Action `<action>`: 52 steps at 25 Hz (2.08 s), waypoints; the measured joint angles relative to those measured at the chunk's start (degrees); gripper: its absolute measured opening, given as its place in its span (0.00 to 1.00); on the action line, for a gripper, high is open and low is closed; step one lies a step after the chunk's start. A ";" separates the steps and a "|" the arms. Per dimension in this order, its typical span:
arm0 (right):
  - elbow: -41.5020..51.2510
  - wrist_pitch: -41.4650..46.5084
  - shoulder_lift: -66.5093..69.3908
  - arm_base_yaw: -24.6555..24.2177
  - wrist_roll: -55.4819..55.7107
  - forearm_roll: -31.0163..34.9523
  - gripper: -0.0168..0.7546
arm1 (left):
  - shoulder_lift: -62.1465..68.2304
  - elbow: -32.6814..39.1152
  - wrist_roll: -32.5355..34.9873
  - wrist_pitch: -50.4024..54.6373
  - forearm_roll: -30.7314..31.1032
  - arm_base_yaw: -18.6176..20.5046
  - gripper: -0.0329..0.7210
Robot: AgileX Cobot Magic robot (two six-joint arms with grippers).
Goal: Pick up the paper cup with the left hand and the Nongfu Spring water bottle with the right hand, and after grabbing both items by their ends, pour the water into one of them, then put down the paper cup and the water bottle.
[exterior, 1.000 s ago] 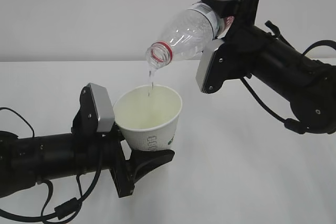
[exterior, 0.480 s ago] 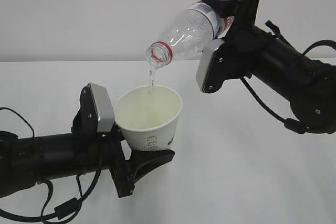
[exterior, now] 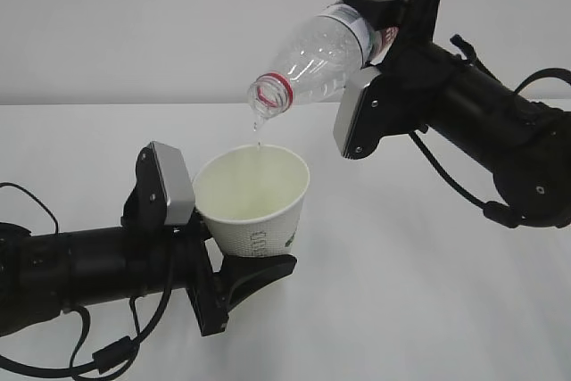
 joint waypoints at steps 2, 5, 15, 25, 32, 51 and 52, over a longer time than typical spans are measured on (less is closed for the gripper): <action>0.00 -0.09 0.00 0.00 -0.13 0.00 0.70 | 0.00 0.00 0.00 0.00 0.00 0.00 0.72; 0.00 -0.09 0.00 0.00 -0.12 0.00 0.70 | 0.00 0.00 0.00 0.00 0.00 0.00 0.72; 0.00 -0.22 0.00 0.00 -0.24 0.09 0.70 | 0.00 0.00 0.00 0.10 0.00 0.00 0.72; -0.38 -0.22 0.00 0.00 -0.34 0.09 0.70 | 0.00 0.00 0.00 0.22 -0.43 0.00 0.72; -0.38 -0.22 0.00 0.00 -0.34 0.09 0.70 | 0.00 0.00 0.00 0.22 -0.51 0.00 0.72; -0.38 -0.33 0.00 0.00 -0.36 0.09 0.70 | 0.00 0.00 0.00 0.31 -0.64 0.00 0.72; -0.38 -0.26 0.00 0.00 -0.36 0.09 0.70 | 0.00 0.00 0.00 0.31 -0.64 0.00 0.72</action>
